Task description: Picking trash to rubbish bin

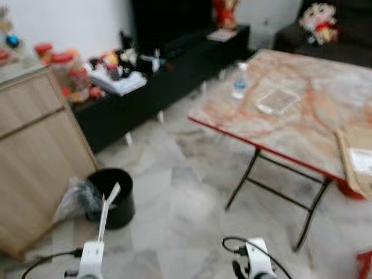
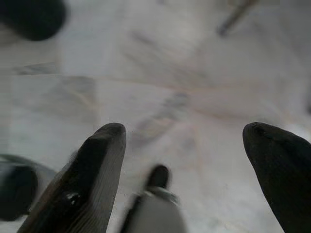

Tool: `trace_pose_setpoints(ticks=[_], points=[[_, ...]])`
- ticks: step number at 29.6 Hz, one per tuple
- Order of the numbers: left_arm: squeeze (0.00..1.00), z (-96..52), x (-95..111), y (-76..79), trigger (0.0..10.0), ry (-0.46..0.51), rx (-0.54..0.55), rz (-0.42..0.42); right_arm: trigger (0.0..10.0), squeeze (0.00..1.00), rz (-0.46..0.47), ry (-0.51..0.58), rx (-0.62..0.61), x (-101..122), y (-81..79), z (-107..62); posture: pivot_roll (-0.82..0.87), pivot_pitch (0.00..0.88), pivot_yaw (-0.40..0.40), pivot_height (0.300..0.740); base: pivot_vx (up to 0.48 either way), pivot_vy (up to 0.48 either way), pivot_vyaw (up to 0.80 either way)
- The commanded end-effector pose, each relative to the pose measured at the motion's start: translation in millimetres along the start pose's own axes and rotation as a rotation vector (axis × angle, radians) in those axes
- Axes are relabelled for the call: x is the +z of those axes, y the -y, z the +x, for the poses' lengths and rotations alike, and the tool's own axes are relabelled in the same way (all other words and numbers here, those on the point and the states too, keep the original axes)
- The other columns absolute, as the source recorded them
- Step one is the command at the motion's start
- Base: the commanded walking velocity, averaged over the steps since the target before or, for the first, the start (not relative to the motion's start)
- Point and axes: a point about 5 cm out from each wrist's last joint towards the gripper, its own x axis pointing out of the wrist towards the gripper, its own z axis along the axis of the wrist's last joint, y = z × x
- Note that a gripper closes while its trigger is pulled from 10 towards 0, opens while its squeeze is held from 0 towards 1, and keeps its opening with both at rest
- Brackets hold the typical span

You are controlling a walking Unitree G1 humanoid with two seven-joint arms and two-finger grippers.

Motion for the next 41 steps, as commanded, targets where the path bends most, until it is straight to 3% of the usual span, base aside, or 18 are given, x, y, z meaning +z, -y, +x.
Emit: trace_pose_setpoints(ticks=[1, 24, 41], points=[[0.00, 0.7, 0.7, -4.9, 10.0, -0.005, 0.015, -0.003, 10.0, 0.00, 0.023, 0.012, 0.007, 3.8, -3.9, 1.0, 0.03, 0.019, 0.044, 0.740, 0.337, 0.000, 0.00], [0.00, 0.8, 1.2, -4.6, 10.0, -0.004, 0.015, -0.005, 10.0, 0.00, 0.003, 0.015, 0.006, 4.5, -4.3, 1.1, 0.03, 0.033, 0.046, 0.740, 0.332, 0.000, 0.38], [0.00, 0.7, 1.0, -4.5, 10.0, -0.004, 0.019, -0.008, 10.0, 0.00, 0.025, 0.021, 0.012, 4.6, -4.7, 1.0, 0.03, 0.035, 0.045, 0.740, 0.327, 0.000, 0.00]])
